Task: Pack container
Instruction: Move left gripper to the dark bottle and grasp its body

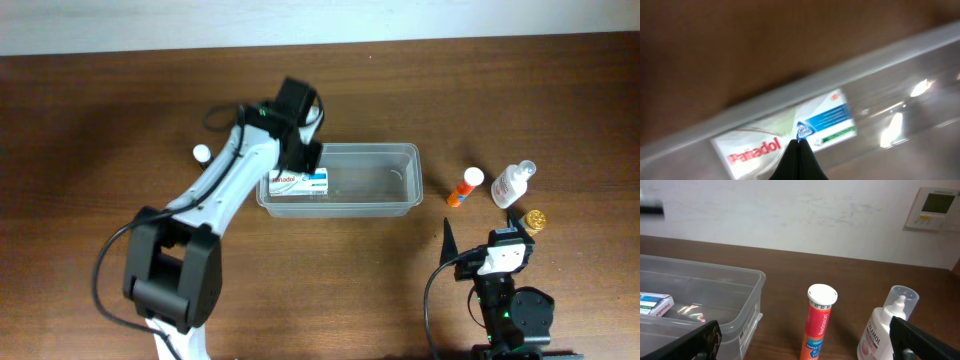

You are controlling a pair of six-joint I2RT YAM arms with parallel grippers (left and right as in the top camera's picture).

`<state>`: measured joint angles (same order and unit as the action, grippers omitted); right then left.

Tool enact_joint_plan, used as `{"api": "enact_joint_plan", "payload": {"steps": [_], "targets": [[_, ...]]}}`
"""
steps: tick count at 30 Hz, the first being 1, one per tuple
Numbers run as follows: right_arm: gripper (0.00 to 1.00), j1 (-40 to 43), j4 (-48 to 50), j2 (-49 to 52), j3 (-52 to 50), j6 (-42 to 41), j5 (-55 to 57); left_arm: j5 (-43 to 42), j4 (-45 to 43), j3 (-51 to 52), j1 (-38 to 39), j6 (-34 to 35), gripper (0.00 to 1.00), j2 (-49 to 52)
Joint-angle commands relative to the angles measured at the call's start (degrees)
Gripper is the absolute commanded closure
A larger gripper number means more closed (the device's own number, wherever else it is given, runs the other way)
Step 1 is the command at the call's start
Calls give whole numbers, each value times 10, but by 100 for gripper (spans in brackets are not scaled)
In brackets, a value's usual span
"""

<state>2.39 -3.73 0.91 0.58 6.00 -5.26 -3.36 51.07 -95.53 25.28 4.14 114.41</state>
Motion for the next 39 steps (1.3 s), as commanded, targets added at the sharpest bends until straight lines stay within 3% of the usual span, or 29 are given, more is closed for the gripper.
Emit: {"api": "enact_joint_plan", "payload": {"steps": [1,7,10,11,12,16,23,32,39], "targets": [[2,4,-4,-5,-3,-3,1,25,38,-100,-3,4,99,-65],[1,4,-4,-5,-3,-3,1,85,112,-177,-35,4,98,-105],[2,4,-4,-5,-3,-3,1,92,147,-177,-68,8,91,-121],[2,4,-4,-5,-3,-2,1,92,158,-177,-79,15,84,-123],[1,4,-4,-5,-3,-2,1,92,172,-177,-92,22,70,-123],[2,4,-4,-5,-3,-3,1,91,217,-177,-144,23,3,-118],[2,4,-4,-5,-3,-3,1,78,249,-176,-200,23,1,-92],[2,4,-4,-5,-3,-3,1,-60,235,-141,-232,27,1,-44],[2,4,-4,-5,-3,-2,1,-65,227,-130,-233,27,1,-2]]}}
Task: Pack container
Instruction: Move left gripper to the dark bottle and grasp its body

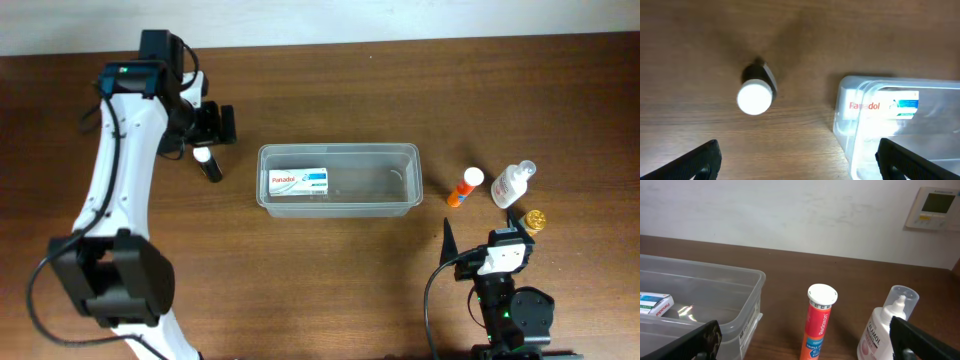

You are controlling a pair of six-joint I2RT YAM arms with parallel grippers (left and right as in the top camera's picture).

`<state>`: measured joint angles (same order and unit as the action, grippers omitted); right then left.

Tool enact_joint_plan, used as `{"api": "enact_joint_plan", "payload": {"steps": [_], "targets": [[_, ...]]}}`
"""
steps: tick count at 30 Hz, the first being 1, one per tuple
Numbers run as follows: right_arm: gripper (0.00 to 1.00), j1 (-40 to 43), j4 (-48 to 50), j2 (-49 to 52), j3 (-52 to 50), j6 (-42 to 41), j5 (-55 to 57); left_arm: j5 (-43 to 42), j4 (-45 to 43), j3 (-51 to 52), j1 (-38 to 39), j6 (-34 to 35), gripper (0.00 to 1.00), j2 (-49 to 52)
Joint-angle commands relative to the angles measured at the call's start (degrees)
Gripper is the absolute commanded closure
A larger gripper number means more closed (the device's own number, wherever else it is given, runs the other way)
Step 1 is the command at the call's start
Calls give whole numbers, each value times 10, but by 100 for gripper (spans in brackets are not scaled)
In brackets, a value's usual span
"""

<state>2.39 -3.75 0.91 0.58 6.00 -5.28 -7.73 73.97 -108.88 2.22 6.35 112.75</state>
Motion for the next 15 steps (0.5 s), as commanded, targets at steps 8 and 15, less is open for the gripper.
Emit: {"api": "enact_joint_plan", "payload": {"steps": [8,15], "targets": [[2,4,-3,-5,-3,-3,1,45,0,12,-3,153,2,47],[2,4,-3,-5,-3,-2,1,80,-47,66,-3,213,2,55]]}}
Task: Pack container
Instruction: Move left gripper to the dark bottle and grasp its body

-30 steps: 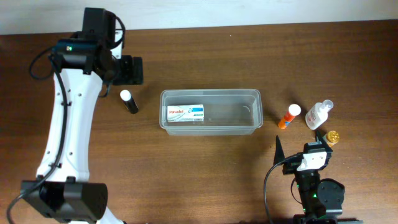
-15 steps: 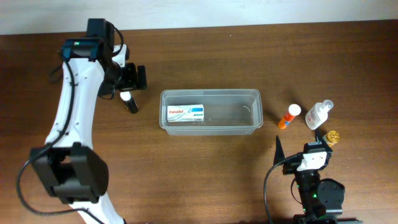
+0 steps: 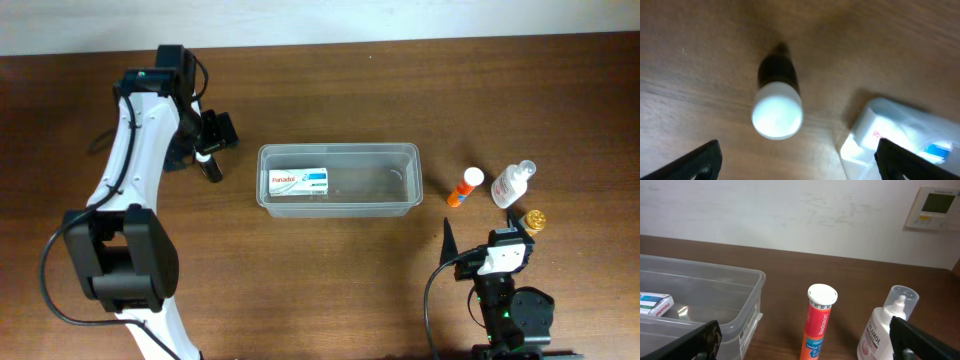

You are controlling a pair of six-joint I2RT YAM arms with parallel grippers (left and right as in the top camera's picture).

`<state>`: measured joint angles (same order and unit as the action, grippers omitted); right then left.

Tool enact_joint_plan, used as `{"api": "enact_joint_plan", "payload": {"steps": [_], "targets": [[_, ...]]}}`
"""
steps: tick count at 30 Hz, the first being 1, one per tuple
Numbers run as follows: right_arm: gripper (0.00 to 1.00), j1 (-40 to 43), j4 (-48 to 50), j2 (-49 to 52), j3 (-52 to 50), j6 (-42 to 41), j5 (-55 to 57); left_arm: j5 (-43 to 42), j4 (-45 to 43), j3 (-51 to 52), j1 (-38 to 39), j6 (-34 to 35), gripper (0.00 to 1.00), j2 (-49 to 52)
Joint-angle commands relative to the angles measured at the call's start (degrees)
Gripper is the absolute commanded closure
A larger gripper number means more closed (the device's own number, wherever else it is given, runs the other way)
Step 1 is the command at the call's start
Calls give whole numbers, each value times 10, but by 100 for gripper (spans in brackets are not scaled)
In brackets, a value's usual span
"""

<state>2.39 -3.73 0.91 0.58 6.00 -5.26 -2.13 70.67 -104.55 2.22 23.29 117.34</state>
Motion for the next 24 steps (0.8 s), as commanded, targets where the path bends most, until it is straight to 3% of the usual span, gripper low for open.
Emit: {"api": "enact_joint_plan", "payload": {"steps": [1,12,21,24], "targets": [[2,4,-4,-5,-3,-2,1,24,-23,30,-3,43,2,9],[2,4,-4,-5,-3,-3,1,26,-105,76,-3,43,8,10],[2,4,-4,-5,-3,-2,1,39,-121,78,-3,43,11,12],[2,4,-4,-5,-3,-2,1,39,-122,78,-3,43,21,15]]}}
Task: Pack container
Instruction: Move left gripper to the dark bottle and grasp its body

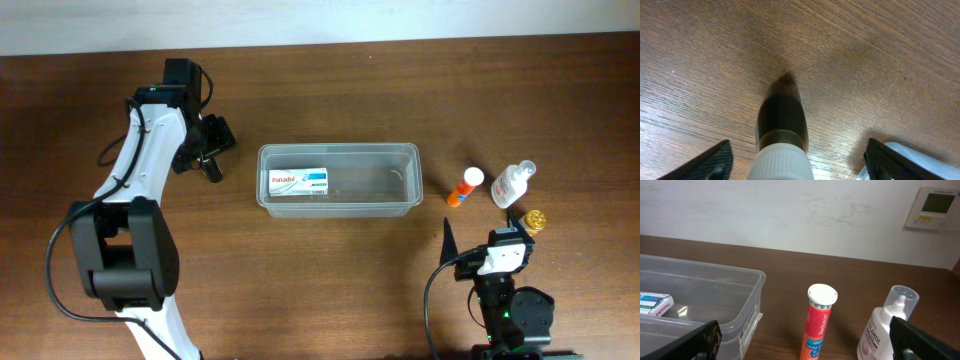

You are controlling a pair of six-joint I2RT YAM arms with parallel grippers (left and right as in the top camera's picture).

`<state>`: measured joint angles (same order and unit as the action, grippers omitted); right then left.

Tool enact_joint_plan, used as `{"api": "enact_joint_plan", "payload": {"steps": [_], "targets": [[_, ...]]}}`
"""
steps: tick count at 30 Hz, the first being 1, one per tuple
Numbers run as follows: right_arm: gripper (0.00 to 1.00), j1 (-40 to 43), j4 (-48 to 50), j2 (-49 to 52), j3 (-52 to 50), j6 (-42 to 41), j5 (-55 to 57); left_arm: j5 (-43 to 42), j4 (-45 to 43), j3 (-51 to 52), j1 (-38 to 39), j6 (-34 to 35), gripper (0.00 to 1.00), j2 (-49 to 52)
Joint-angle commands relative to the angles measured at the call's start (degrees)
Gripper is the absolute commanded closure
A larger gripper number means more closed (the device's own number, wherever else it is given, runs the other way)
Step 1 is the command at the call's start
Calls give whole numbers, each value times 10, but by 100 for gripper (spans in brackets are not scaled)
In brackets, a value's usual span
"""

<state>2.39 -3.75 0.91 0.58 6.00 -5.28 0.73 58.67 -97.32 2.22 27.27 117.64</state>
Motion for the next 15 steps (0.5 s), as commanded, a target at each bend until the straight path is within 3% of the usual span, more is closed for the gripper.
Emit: {"api": "enact_joint_plan", "payload": {"steps": [1,8,12,15], "targets": [[2,4,-3,-5,-3,-3,1,10,-2,6,-3,4,23,14],[2,4,-3,-5,-3,-2,1,10,-1,7,-3,3,26,43],[2,4,-3,-5,-3,-3,1,10,-4,7,-3,3,39,53],[2,4,-3,-5,-3,-2,1,10,-8,6,-7,3,43,52]]}}
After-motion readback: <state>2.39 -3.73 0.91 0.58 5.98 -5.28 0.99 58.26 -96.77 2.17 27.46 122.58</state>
